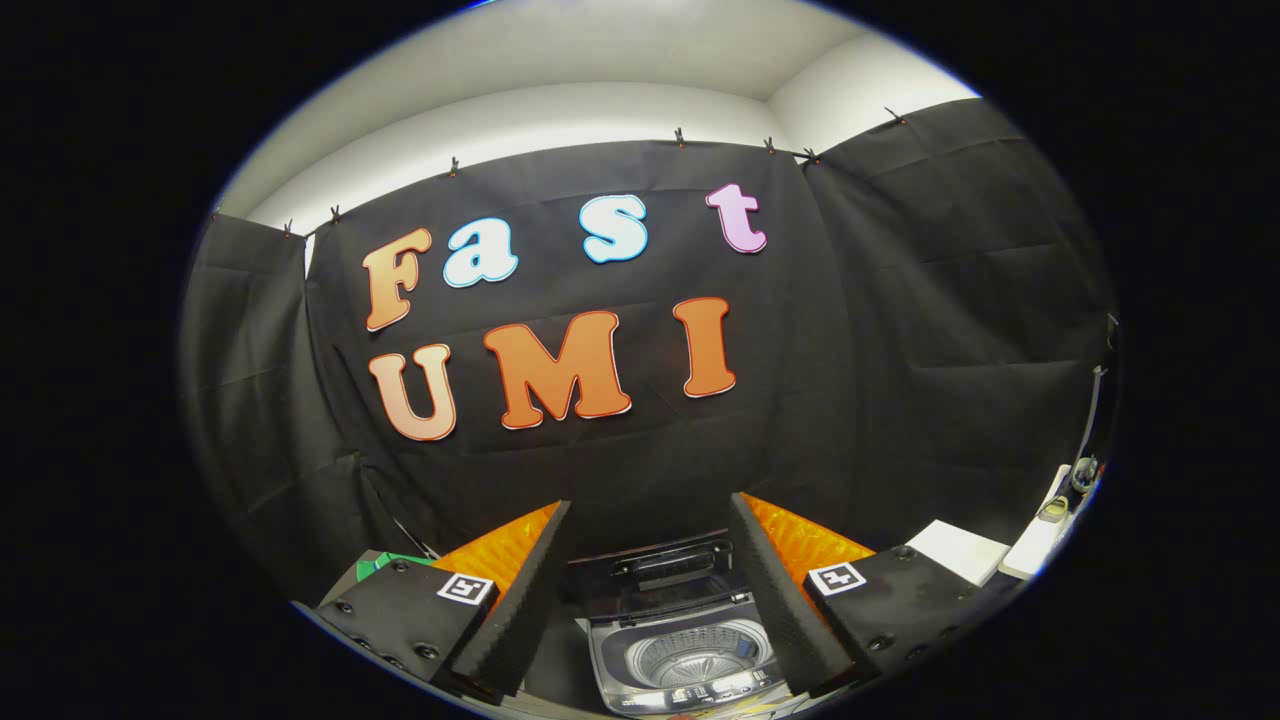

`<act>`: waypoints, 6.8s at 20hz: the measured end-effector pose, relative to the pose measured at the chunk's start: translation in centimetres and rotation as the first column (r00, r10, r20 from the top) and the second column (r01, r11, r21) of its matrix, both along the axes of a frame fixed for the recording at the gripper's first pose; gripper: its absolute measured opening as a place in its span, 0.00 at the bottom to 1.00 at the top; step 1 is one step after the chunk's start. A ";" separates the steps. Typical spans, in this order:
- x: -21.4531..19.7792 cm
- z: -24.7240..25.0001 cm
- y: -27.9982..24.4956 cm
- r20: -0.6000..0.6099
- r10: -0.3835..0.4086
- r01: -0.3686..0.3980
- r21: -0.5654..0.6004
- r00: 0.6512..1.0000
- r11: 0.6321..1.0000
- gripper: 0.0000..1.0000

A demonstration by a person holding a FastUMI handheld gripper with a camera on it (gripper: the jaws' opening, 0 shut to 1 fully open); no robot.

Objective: Put the clothes into the washing machine and then close the washing machine lid.

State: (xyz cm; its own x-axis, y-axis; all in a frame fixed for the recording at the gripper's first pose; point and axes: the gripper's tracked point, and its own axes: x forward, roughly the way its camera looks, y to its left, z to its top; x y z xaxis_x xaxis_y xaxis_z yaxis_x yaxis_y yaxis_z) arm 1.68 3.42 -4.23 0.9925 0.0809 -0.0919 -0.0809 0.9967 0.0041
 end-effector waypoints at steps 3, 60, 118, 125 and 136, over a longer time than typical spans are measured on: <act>0.5 -0.4 1.2 -0.008 0.017 -0.017 0.001 1.000 1.000 0.99; -3.5 -31.3 32.9 -0.560 0.305 -0.463 -0.164 0.770 0.871 0.36; 13.4 -33.2 -10.9 -0.638 0.058 -0.128 -0.064 0.767 0.990 0.08; 13.7 -40.4 -10.7 -0.724 0.063 -0.176 -0.082 0.687 0.981 0.08; 15.0 -51.1 -9.8 -0.810 0.003 -0.201 -0.142 0.587 0.969 0.08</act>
State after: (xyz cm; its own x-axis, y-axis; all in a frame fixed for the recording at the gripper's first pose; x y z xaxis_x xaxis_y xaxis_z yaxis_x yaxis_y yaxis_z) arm 16.64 -6.38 -55.35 0.4943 0.0591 -0.8673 -0.2442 0.9670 -0.0733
